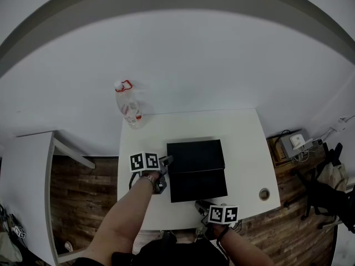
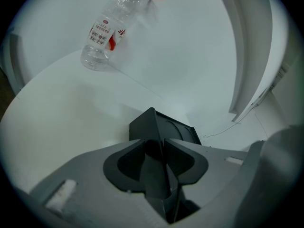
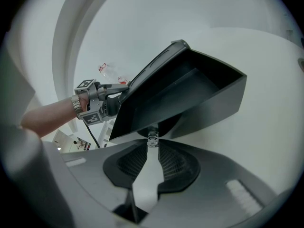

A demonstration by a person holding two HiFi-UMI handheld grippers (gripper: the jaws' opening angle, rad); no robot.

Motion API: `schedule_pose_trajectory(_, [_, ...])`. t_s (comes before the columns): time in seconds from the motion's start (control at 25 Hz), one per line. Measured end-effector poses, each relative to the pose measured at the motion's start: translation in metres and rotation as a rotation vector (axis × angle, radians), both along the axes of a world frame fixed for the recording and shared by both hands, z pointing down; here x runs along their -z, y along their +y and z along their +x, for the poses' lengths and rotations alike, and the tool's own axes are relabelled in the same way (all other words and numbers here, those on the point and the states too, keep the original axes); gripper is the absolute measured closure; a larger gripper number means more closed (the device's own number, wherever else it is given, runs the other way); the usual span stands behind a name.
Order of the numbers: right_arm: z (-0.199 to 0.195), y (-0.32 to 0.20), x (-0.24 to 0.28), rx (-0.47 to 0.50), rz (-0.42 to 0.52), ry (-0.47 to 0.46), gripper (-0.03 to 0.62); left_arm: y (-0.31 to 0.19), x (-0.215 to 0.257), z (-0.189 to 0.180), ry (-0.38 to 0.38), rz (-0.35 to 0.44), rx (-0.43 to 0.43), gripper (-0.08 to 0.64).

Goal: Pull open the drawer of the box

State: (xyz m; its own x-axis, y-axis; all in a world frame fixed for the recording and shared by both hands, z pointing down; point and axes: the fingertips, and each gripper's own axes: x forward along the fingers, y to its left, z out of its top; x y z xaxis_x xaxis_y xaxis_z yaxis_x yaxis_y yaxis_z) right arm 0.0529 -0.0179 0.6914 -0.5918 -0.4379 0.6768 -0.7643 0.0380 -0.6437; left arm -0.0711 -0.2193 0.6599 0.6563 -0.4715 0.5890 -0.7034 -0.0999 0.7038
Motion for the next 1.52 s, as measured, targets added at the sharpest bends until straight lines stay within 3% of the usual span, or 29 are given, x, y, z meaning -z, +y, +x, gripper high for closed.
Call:
schedule_pose_trajectory(0.8, [0.000,-0.001,-0.006,-0.032,-0.003,-0.029,0.518,-0.001,0.001,0.000,-0.005,0.020,0.014,0.420])
schedule_pose_trajectory(0.96, [0.000,0.003,-0.005,-0.014,-0.010,-0.034,0.512,0.000,0.002,-0.001,0.046,0.043,0.047,0.419])
schedule_pose_trajectory(1.08, [0.001,0.010,0.003,-0.010,-0.010,-0.059,0.489,0.001,0.006,-0.003,0.071,0.062,0.053,0.420])
schedule_pose_trajectory(1.32, [0.018,0.030,0.025,-0.056,0.011,-0.139,0.503,0.016,0.019,-0.017,0.077,0.104,0.026,0.426])
schedule_pose_trajectory(1.44, [0.032,0.031,0.040,-0.111,0.035,-0.192,0.519,0.035,0.034,-0.026,0.110,0.143,0.017,0.474])
schedule_pose_trajectory(1.52, [0.039,0.029,0.054,-0.135,0.070,-0.231,0.577,0.053,0.050,-0.027,0.174,0.176,0.010,0.557])
